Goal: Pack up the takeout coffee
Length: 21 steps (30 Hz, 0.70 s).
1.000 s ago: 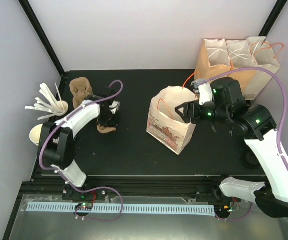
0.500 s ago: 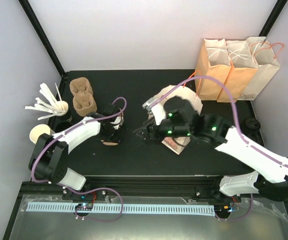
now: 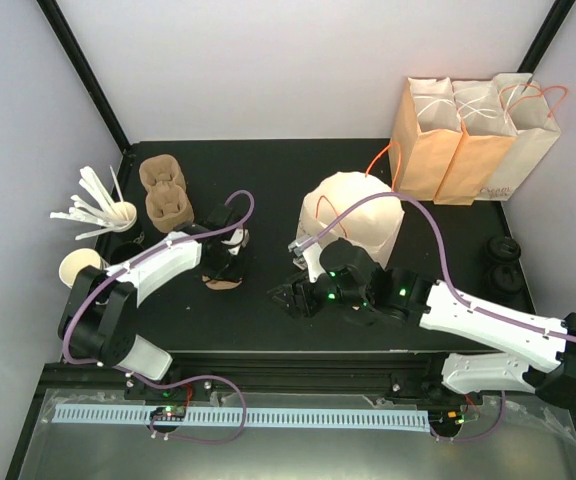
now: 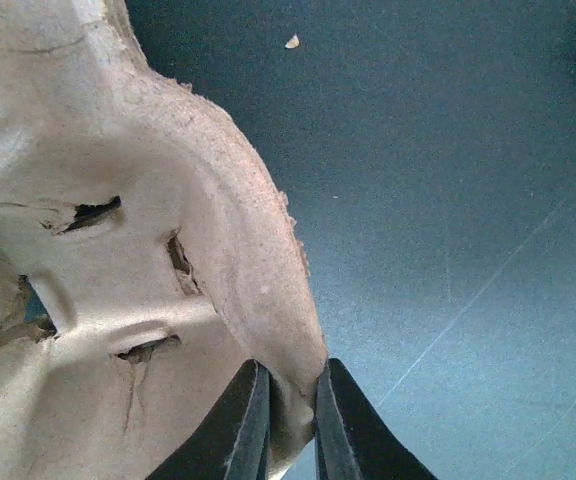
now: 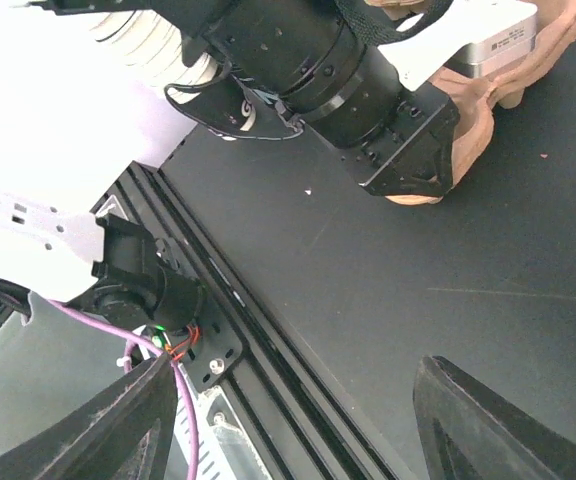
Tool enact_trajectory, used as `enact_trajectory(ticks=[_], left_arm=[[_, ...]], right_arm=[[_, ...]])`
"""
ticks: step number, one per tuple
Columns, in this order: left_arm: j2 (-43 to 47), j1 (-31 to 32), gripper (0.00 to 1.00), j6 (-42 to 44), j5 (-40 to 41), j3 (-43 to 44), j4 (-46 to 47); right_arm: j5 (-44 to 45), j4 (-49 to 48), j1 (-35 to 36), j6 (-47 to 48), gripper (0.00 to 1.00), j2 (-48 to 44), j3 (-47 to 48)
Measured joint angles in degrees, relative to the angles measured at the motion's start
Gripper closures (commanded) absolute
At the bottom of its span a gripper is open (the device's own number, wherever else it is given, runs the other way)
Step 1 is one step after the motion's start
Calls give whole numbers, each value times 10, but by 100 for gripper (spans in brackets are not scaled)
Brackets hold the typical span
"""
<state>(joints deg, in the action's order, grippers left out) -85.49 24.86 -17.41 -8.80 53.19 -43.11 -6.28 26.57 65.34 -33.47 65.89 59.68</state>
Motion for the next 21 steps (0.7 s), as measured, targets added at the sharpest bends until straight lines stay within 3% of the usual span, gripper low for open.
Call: enact_trajectory(ticks=[8,15,18,21], left_arm=[[5,0,83,-2,-2,4,-6],[13,0,95,2,-10,6,-12],[13,0,78,1,-11,8,-13],[13,0,78,3,-15,8,-14]], right_arm=[[0,-61,1,-27,32,10,-77],[-3,-103,1,-52,32,46,-98],[-3,-114,1,-58,31,49,-98],[-3,-121,1,-60,31,49,-98]])
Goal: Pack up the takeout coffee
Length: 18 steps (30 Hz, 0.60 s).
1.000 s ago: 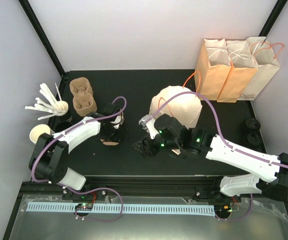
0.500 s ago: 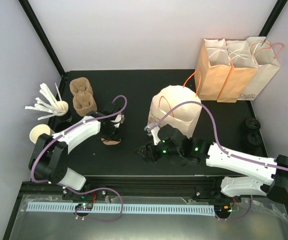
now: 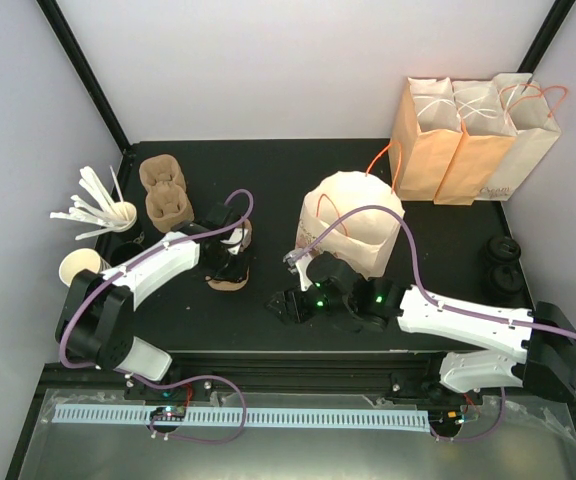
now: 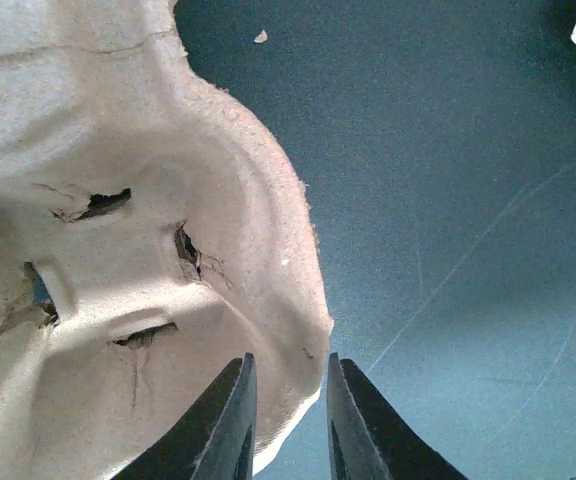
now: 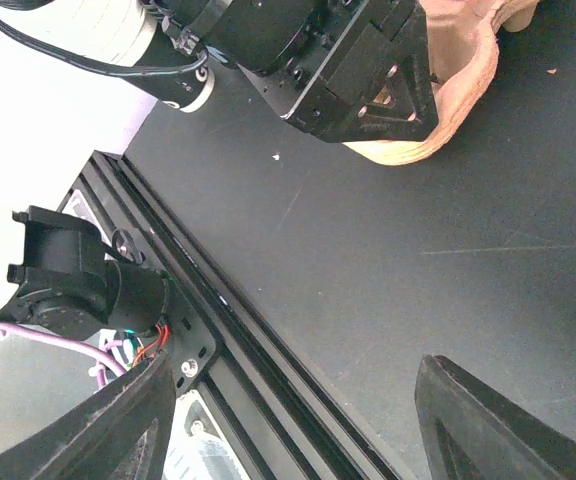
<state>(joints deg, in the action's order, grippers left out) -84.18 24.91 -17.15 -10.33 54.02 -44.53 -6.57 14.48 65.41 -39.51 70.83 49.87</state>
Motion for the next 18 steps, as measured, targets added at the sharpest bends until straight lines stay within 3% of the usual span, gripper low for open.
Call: enact_trajectory(ticks=[7,11,15,18], left_arm=[[0,2,90,0,-10,0,0],[0,2,71,3,-15,0,0],[0,2,70,6,-17,0,-1],[-2,3,75,6,-16,0,-2]], right_arm=[[0,-17,0,-12,31,18,-14],[0,-20,0,-18,31,24,-19],[0,-25,0,-18,31,24,-19],[0,-25,0,-19,31,24,-19]])
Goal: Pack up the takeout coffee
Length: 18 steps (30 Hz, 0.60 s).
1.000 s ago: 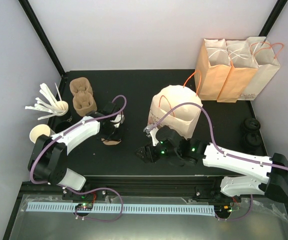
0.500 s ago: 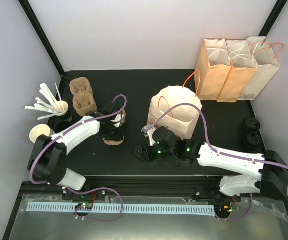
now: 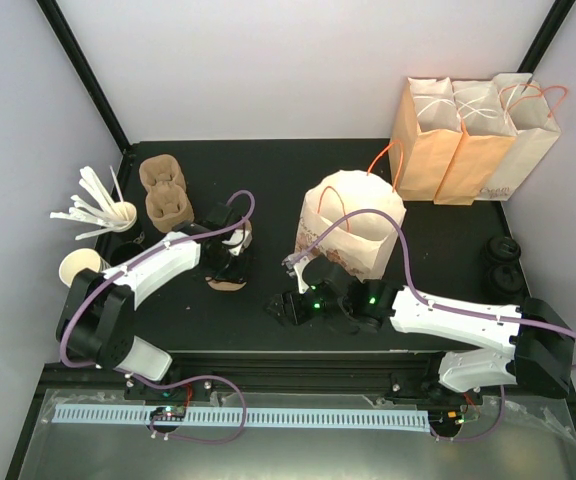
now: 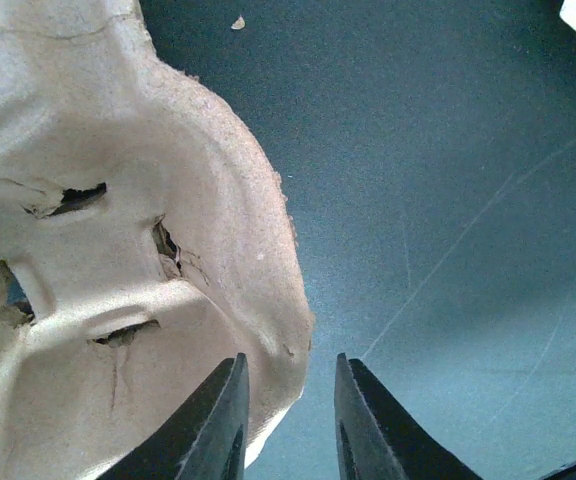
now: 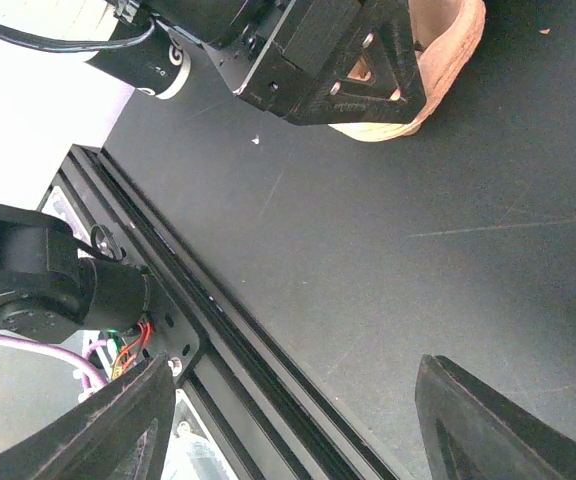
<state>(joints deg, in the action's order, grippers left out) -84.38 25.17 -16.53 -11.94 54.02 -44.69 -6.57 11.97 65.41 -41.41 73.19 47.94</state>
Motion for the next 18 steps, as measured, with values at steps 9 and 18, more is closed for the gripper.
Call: enact_trajectory(ticks=[9,18], left_arm=[[-13,0,85,1,1,0,0],[-23,0,93,7,13,3,-2]], right_arm=[[2,1,0,-1,31,0,0],[15,10,0,-1,31,-13,0]])
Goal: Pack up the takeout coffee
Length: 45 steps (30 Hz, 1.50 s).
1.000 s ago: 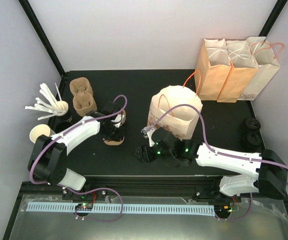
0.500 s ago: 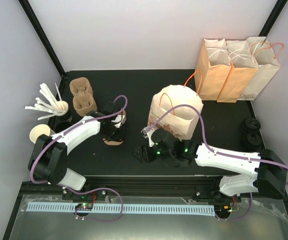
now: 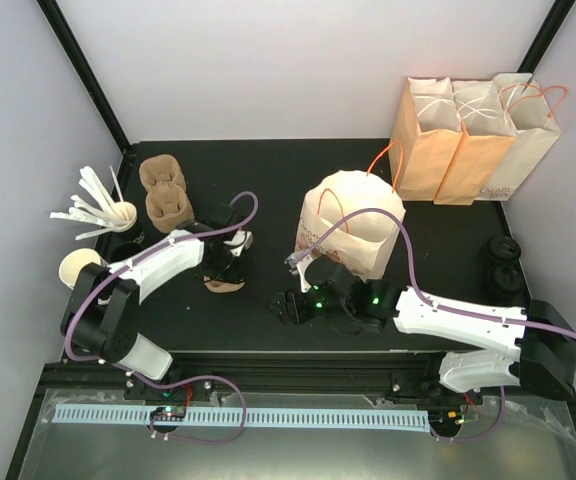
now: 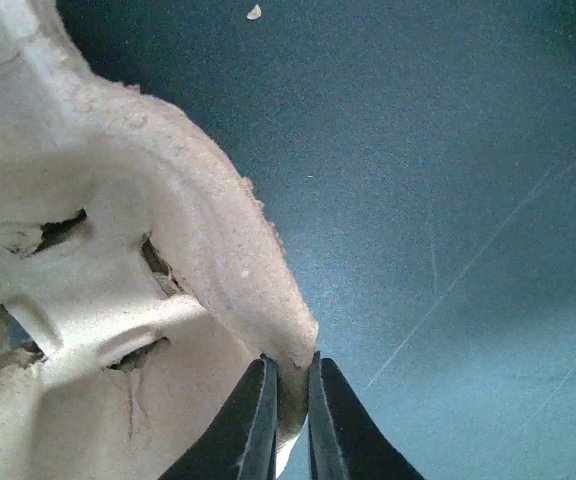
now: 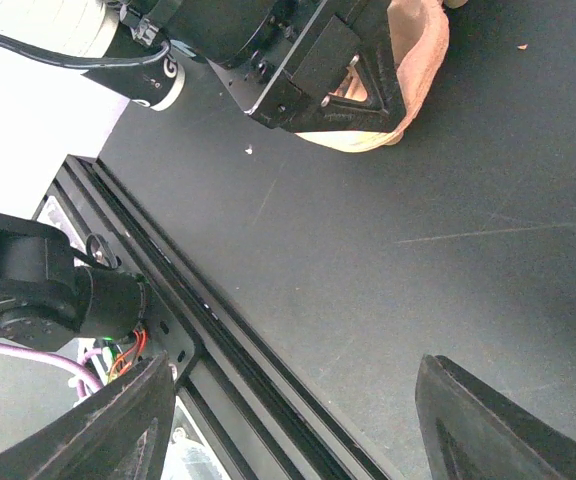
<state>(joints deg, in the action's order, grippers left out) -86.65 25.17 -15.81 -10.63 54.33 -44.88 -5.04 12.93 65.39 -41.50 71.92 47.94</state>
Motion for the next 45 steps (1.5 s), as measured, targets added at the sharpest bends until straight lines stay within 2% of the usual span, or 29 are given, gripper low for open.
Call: enact_trajectory(ticks=[12,20,27,31,39,45], left_arm=[[29,0,95,2,-3,17,-32],[106,-2,93,1,-83,18,-33],[119,-16,94,-1,-151,8,-19],[136,-27,94,-8,-188,-35,9],[155,-35,94,-23,-238,-96,64],[162,-38,94,-35,-259,-112,86]], right_arm=[[3,-11,0,-8,31,22,0],[3,-61,-4,-62,34,88,0],[13,-107,-29,-130,37,134,0],[35,-128,-42,-172,44,140,0],[54,-153,-44,-206,50,163,17],[50,-155,-45,-218,65,192,24]])
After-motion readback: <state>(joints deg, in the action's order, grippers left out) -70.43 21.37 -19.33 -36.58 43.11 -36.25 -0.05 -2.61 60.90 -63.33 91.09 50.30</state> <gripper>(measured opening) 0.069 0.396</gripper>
